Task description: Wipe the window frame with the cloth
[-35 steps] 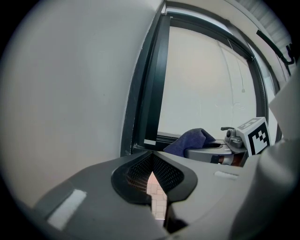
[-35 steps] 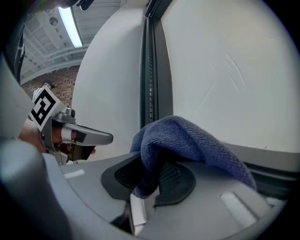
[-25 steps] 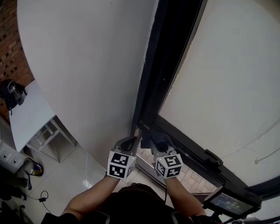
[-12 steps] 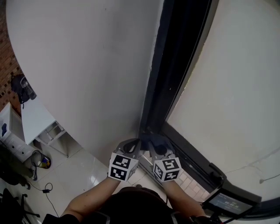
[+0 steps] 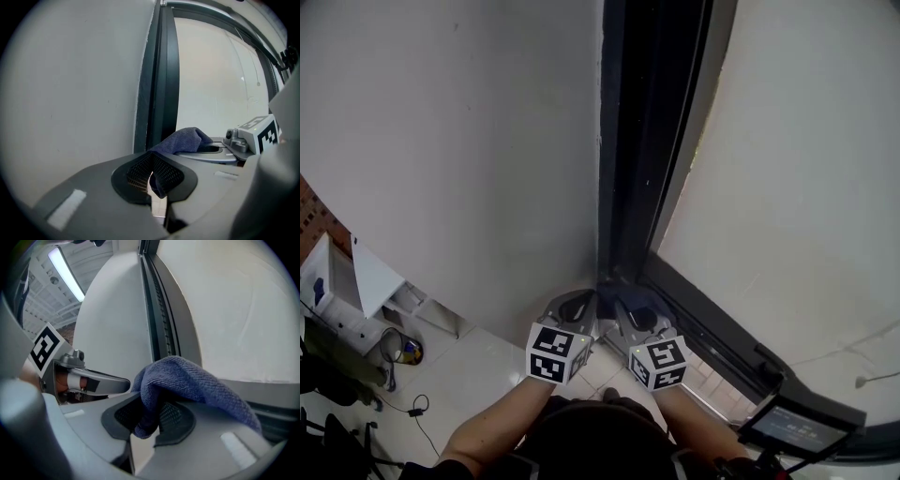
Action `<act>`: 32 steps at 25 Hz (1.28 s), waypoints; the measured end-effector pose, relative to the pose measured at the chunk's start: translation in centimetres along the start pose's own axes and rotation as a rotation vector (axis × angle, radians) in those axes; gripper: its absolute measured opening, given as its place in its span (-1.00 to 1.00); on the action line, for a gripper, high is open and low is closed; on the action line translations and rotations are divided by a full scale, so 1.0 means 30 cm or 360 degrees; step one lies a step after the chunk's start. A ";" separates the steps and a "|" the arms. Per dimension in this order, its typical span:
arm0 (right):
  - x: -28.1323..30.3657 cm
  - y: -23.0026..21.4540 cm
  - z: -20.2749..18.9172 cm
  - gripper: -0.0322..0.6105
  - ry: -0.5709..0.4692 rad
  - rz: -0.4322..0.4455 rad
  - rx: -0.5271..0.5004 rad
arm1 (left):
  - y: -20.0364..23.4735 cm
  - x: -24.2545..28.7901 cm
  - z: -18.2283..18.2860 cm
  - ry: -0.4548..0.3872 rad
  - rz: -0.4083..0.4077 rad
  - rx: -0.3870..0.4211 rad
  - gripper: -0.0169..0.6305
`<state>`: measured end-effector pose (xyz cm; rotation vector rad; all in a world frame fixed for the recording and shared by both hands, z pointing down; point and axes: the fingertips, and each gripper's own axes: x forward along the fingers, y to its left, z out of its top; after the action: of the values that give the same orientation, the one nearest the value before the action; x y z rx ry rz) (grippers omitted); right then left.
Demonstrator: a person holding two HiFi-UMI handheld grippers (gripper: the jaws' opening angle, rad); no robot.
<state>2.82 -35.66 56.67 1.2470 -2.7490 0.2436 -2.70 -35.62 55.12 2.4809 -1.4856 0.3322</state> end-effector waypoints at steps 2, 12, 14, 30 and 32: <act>-0.011 -0.001 0.011 -0.69 -0.0015 -0.0017 -0.0017 | -0.009 -0.011 0.011 -0.0012 -0.0050 0.0031 -0.97; -0.164 0.027 0.083 -0.69 -0.0115 -0.0391 0.0039 | -0.032 -0.096 0.048 -0.0061 -0.0342 0.0154 -0.97; -0.239 0.024 0.089 -0.69 -0.0120 -0.0508 0.0014 | -0.077 -0.101 0.060 -0.0095 -0.0454 0.0225 -0.97; -1.095 -0.082 0.164 -0.69 -0.0277 -0.1452 0.0086 | -0.636 -0.133 0.156 -0.0190 -0.1164 0.0308 -0.97; -1.181 -0.081 0.167 -0.69 -0.0301 -0.1505 0.0094 | -0.687 -0.142 0.174 -0.0205 -0.1181 0.0307 -0.97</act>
<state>27.70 -12.11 46.02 2.4777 -1.9528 0.1066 13.97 -24.23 47.21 3.0246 -0.4893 0.1777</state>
